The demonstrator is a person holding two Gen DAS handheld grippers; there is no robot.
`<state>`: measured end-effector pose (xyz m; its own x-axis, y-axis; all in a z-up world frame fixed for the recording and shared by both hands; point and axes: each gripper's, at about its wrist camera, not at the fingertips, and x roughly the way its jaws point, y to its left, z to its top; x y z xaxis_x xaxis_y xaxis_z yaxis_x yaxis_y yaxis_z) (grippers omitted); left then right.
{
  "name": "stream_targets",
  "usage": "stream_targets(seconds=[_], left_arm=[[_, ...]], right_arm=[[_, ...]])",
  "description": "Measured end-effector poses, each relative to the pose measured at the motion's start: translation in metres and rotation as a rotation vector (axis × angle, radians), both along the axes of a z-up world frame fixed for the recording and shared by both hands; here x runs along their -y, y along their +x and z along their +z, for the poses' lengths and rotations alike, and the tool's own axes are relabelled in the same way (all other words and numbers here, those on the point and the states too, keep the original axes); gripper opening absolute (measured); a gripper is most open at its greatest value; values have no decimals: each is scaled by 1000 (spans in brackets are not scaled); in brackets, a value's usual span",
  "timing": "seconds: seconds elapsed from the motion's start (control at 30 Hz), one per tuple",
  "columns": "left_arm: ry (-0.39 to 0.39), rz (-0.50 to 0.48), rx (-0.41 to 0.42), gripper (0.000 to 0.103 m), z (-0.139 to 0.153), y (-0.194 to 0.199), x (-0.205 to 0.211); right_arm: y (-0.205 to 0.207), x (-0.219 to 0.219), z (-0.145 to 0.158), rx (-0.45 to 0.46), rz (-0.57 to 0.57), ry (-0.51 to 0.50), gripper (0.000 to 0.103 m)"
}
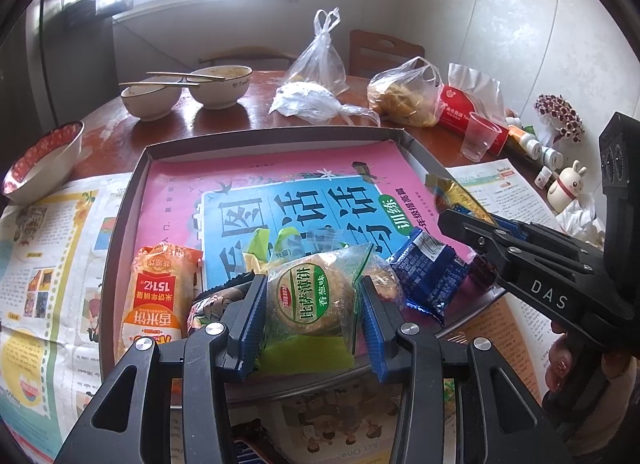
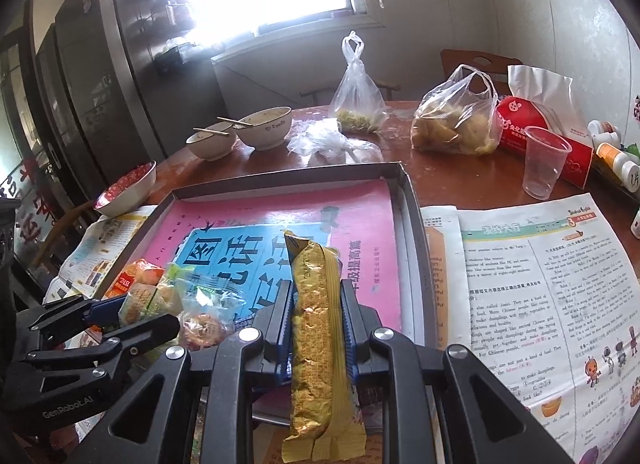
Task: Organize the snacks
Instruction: 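Lift and carry the yellow packet and round pastry bag over the tray with both tools, then open the right tool to drop the yellow packet while the left tool releases the round bag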
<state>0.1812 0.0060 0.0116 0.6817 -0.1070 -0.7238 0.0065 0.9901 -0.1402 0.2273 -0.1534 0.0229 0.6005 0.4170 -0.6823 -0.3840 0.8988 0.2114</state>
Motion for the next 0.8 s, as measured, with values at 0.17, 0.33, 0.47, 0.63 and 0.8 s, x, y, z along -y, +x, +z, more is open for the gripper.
stream_targets(seconds=[0.17, 0.33, 0.47, 0.63, 0.8], left_arm=[[-7, 1, 0, 46, 0, 0, -1], [-5, 3, -1, 47, 0, 0, -1], [-4, 3, -3, 47, 1, 0, -1], [-8, 1, -1, 47, 0, -2, -1], [-11, 6, 0, 47, 2, -3, -2]], right_arm=[[0, 2, 0, -12, -2, 20, 26], [-4, 4, 3, -3, 1, 27, 28], [-6, 4, 4, -4, 7, 29, 33], [-10, 3, 9, 9, 9, 33, 39], [-15, -1, 15, 33, 26, 31, 44]])
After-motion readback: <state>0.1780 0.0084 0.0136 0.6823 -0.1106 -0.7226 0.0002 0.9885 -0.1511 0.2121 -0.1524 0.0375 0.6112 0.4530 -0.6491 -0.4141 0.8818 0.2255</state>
